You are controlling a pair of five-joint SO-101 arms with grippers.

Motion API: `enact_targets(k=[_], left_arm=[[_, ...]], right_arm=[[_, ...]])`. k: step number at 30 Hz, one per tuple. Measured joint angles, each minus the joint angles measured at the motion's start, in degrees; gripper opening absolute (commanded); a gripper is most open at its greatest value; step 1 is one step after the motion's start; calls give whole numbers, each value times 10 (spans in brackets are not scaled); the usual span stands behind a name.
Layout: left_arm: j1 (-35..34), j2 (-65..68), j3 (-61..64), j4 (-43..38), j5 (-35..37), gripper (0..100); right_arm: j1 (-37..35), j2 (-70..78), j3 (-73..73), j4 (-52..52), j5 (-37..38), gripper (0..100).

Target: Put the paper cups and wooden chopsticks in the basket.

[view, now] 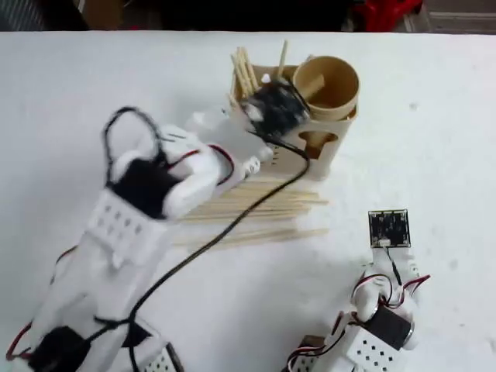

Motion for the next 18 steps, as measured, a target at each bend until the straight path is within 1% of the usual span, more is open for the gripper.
enact_targets(k=[2,6,10,13,15,18], left_arm=[[0,-10,-3,-55,41,20],[1,2,-4,-180,97,20],[1,45,-4,-322,159,21],[1,81,-4,-416,185,25],[-1,102,-4,-453,193,28],[-20,134,-4,-475,201,33]], right_arm=[[0,0,0,0,0,23],[0,0,0,0,0,23],[0,0,0,0,0,23],[0,0,0,0,0,23],[0,0,0,0,0,23],[0,0,0,0,0,23]])
